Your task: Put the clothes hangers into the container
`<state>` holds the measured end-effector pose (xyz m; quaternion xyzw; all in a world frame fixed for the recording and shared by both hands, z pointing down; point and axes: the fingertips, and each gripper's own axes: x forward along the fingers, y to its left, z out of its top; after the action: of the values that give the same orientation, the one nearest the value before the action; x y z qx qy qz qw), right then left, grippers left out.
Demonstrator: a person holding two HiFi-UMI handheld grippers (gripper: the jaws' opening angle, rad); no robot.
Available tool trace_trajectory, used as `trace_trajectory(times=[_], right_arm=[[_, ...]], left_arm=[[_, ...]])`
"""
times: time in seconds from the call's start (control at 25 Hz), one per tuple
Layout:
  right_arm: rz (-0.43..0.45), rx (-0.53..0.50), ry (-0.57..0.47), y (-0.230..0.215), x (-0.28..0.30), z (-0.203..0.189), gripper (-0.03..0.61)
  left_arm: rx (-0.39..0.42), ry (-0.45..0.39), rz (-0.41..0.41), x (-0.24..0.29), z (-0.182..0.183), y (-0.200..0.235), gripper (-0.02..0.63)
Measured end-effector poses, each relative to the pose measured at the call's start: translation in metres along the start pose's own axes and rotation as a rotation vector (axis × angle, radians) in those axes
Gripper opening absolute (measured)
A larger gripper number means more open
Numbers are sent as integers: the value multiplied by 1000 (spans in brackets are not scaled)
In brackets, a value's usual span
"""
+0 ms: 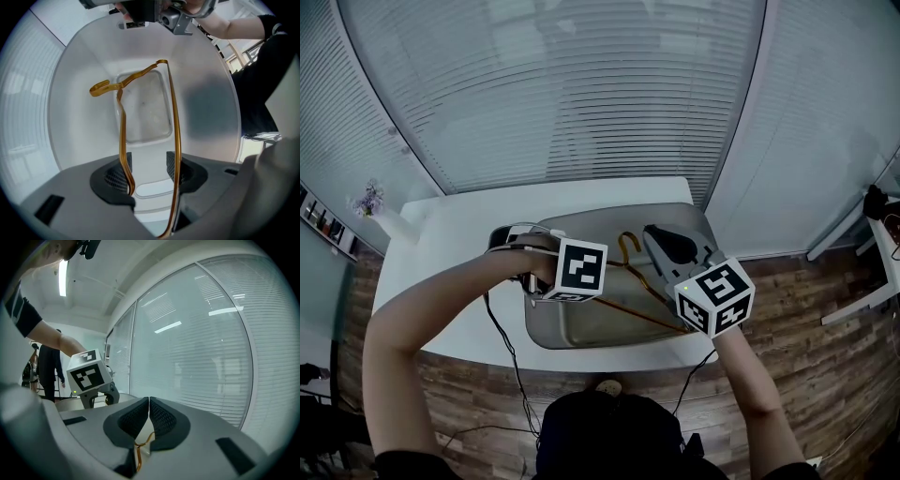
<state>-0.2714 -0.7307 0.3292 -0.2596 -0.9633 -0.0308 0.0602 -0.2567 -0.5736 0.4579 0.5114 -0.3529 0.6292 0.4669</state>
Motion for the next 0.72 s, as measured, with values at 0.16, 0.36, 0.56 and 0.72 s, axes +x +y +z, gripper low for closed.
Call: trace_trajectory(times=[0.16, 0.36, 0.56, 0.72], right_arm=[[-7, 9, 2, -1, 1, -2, 29], [-9, 21, 11, 1, 4, -7, 29], [-9, 23, 21, 2, 3, -12, 31], [-19, 24, 22, 0, 1, -14, 29]], left_arm=[[17, -1, 10, 7, -2, -1, 241], [32, -12, 1, 12, -4, -3, 245], [40, -11, 14, 21, -1, -4, 264], [45, -34, 10, 17, 3, -2, 321]])
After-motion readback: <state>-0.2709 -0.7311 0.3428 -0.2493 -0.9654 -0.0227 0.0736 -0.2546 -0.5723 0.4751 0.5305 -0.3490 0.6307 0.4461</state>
